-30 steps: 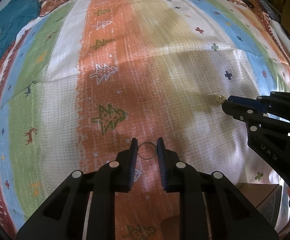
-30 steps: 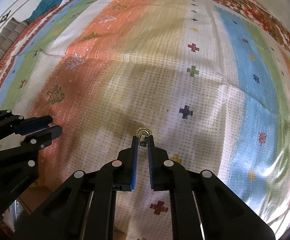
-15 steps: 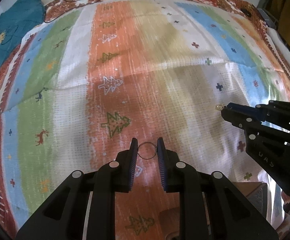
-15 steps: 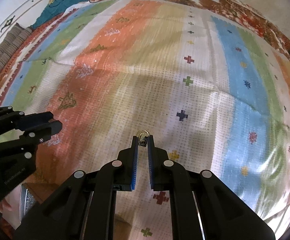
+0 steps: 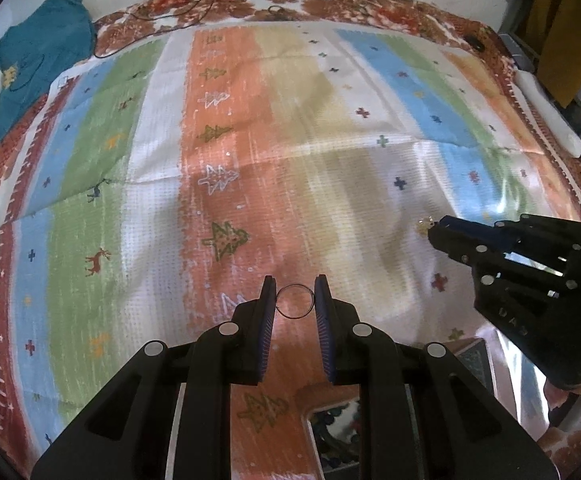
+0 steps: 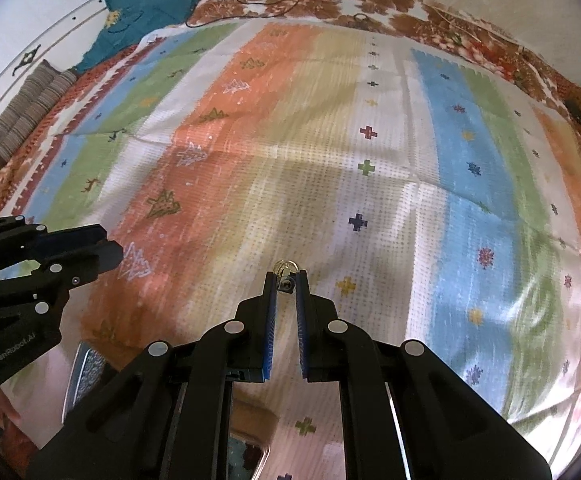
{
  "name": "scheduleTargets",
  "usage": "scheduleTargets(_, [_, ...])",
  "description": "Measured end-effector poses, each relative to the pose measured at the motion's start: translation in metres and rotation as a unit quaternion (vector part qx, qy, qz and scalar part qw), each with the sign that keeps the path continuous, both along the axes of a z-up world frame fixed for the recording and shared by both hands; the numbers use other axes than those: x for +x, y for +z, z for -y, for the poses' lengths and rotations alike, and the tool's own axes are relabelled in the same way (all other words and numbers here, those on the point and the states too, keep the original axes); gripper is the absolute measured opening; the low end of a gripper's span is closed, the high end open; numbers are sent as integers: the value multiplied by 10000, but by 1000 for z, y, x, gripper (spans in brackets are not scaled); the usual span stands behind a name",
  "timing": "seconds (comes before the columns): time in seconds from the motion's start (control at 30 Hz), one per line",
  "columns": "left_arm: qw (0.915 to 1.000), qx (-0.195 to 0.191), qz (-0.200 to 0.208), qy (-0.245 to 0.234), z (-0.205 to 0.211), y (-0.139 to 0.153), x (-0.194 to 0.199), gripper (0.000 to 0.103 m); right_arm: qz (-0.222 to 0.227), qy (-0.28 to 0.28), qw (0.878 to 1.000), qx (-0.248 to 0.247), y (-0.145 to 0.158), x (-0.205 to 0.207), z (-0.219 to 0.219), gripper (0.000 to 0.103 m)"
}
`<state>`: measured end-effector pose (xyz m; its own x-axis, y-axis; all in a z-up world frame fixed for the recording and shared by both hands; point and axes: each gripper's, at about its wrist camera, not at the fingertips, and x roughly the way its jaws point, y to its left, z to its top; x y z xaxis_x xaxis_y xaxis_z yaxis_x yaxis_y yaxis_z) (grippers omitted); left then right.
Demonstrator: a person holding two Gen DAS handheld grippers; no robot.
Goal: Organize jewelry
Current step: 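Carry both rings over the silver tin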
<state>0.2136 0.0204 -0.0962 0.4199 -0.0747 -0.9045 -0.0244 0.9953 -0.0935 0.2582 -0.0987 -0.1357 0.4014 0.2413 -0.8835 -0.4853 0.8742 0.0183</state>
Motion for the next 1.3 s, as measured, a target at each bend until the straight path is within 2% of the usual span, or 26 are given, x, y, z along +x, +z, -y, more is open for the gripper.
scheduleTargets(0.3, [9996,69,251,-108,15,22,-14,19,238,-46,9997,76,20,-17,8,11])
scheduleTargets(0.5, [9987,289,370,-208,23,31,-26,19,322,18,9994,138,28,-29,8,11])
scheduleTargets(0.9, [9978,198,576,-273,33,48,-49,19,590,37,9978,310,48,-59,17,11])
scheduleTargets(1.3, [9977,175,616,-236,37,50,-70,19,655,84,9974,290,49,-84,21,11])
